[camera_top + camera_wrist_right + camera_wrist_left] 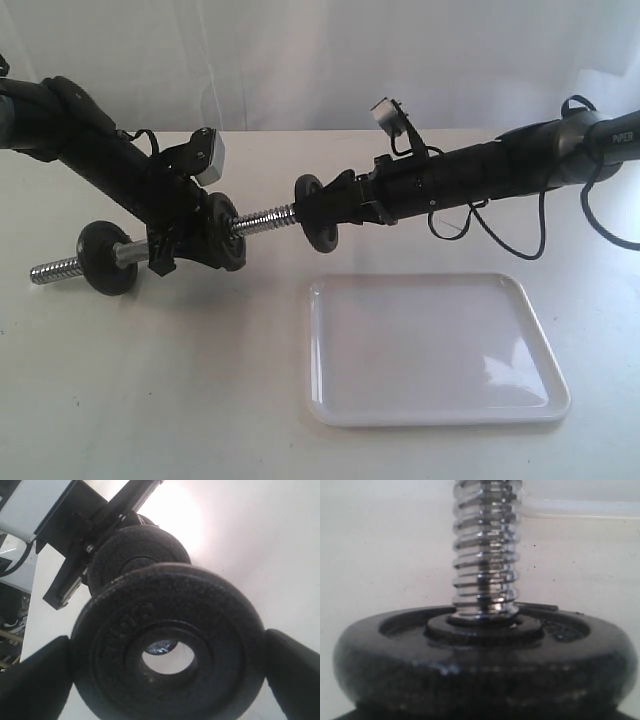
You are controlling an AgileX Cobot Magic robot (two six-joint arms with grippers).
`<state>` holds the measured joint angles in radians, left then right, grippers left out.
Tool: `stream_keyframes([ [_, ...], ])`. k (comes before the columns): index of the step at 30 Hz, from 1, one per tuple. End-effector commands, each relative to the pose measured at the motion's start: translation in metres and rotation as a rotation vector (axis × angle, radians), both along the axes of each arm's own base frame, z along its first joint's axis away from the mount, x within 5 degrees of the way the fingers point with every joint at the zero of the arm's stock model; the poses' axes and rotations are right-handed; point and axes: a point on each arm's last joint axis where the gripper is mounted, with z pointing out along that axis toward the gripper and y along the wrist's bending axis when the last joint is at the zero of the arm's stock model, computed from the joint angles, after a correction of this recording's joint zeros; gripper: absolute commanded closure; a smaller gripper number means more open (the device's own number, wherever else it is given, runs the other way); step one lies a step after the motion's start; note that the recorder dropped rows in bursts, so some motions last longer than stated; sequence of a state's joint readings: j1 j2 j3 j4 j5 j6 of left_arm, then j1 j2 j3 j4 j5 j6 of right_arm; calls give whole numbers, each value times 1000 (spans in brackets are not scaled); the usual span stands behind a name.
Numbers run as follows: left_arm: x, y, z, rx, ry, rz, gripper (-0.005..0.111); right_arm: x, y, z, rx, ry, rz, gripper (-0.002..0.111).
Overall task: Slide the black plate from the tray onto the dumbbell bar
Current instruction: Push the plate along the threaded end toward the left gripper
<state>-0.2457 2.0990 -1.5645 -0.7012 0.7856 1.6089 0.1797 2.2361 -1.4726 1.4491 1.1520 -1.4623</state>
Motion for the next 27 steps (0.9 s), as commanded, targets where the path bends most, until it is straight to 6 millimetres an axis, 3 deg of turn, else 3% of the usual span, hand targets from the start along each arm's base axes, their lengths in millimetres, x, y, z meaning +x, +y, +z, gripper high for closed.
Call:
stream_keyframes([
  [1,-7,-9,57,-172,-73,36,107,-4,8,21,109,-17,22,108],
  [12,-9,-10,59,-194,-64,18,107,1,12,28,175,-63,-14,108],
  [27,-8,-12,61,-227,-68,24,107,-8,32,11,136,-27,60,108],
])
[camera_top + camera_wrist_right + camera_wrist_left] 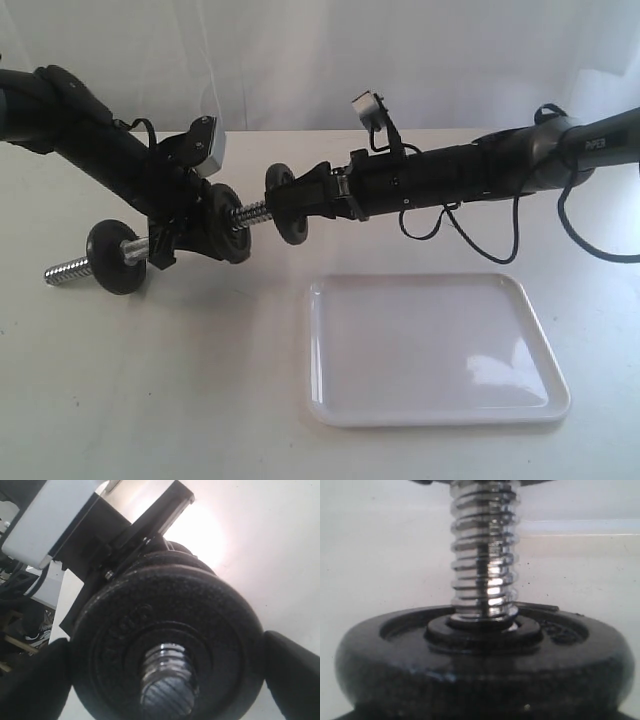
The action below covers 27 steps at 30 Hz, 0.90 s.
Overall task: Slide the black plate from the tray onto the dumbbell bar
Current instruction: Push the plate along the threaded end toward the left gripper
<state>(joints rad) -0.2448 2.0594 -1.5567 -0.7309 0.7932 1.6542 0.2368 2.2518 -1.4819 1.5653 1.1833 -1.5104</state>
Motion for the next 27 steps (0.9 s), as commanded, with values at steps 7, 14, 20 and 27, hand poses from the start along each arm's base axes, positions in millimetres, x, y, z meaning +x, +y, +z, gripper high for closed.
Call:
stream_keyframes([
  [7,-4,-12,45,-198,-18,45,107,-4,6,6,34,-29,39,86],
  [14,-5,-12,45,-198,-17,44,107,-3,6,7,42,-27,32,24],
  [20,-5,-12,45,-198,-17,44,107,-2,6,8,52,-25,24,17],
  [27,-5,-12,45,-198,-17,44,107,-3,6,8,50,-22,25,3],
])
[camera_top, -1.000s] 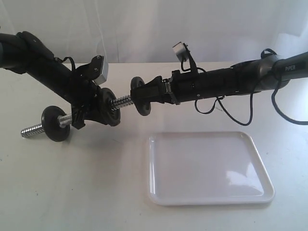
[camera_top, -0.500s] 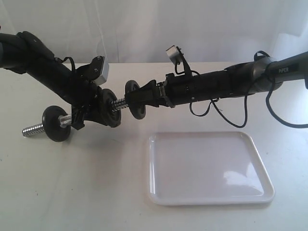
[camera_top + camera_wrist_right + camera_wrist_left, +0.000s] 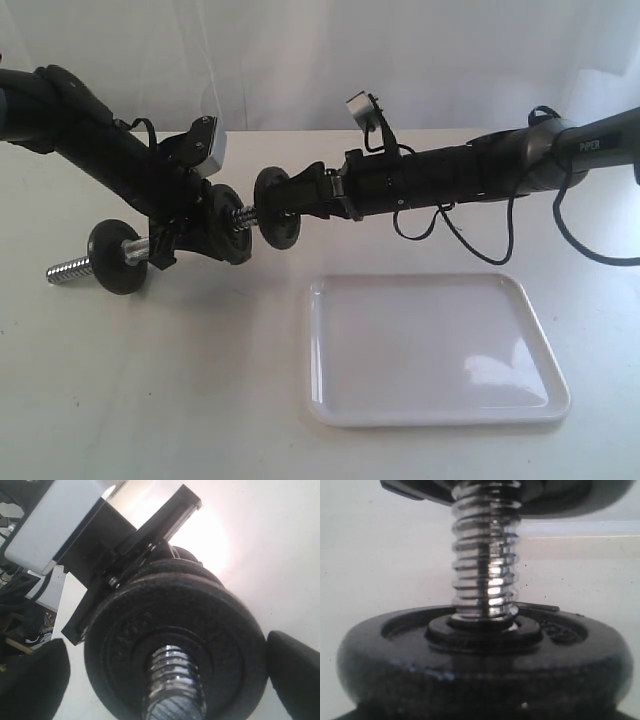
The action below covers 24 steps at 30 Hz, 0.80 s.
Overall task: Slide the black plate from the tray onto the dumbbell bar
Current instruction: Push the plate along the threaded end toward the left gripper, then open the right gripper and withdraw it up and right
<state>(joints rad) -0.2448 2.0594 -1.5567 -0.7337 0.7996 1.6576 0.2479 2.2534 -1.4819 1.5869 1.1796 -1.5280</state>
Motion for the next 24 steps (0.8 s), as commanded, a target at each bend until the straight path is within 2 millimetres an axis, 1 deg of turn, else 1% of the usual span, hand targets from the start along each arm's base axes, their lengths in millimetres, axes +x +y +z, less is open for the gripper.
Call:
stream_keyframes([
  [1,-4,-11,45,-195,-20,49,107,-2,1,7,34,-9,29,3],
  [7,-4,-11,45,-195,-20,49,107,-2,1,7,34,-19,31,3],
  [10,-4,-11,45,-195,-20,49,107,-2,1,9,37,-53,35,3],
  [16,-4,-11,45,-193,-20,49,107,3,-17,31,33,-108,4,3],
  [20,-4,-11,45,-193,-20,49,107,5,-26,38,26,-124,-10,3],
  [24,-4,-11,44,-193,-22,47,107,7,-34,41,14,-135,-20,3],
])
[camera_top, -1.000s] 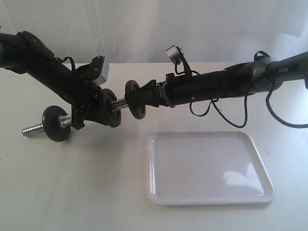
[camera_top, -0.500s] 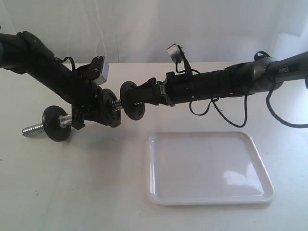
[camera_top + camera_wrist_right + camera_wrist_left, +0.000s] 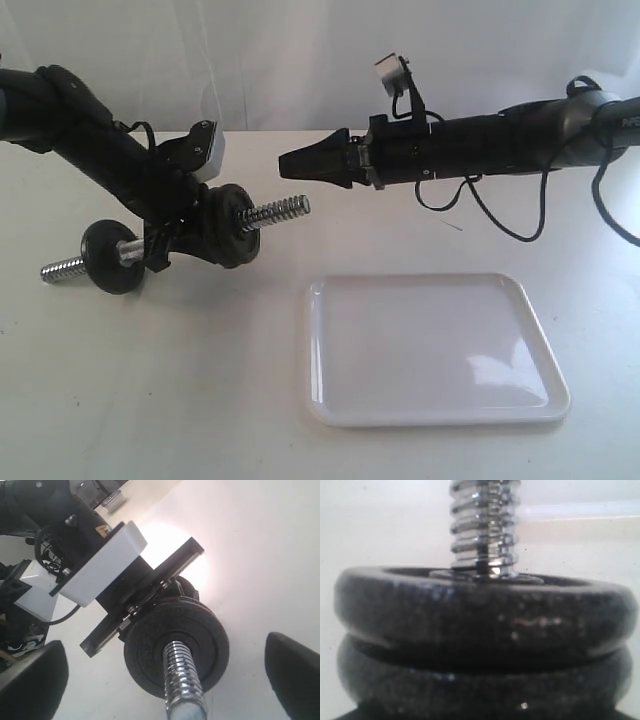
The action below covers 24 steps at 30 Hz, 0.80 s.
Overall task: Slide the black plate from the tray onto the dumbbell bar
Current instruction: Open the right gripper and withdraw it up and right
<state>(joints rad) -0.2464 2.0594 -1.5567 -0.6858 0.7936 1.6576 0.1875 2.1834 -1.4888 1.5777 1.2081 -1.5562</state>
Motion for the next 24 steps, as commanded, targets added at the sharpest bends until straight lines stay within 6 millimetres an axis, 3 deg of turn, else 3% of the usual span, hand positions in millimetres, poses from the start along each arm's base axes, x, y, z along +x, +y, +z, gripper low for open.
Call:
stream_keyframes([
  [1,-4,-13,47,-236,-6,64,107,1,-12,9,-12,-37,-1,3],
  [6,-4,-13,46,-221,-10,57,107,1,-23,8,-63,-55,11,5],
  [10,-4,-11,44,-195,-13,52,107,-1,-35,14,-130,-48,18,23],
  [13,-4,-10,43,-174,-17,60,107,0,-47,14,-272,-18,-30,55],
  [17,-3,-9,41,-154,-21,68,107,-3,-63,15,-509,-7,-67,109],
  [24,-3,-7,36,-129,6,70,107,-8,-75,21,-676,43,-124,108],
])
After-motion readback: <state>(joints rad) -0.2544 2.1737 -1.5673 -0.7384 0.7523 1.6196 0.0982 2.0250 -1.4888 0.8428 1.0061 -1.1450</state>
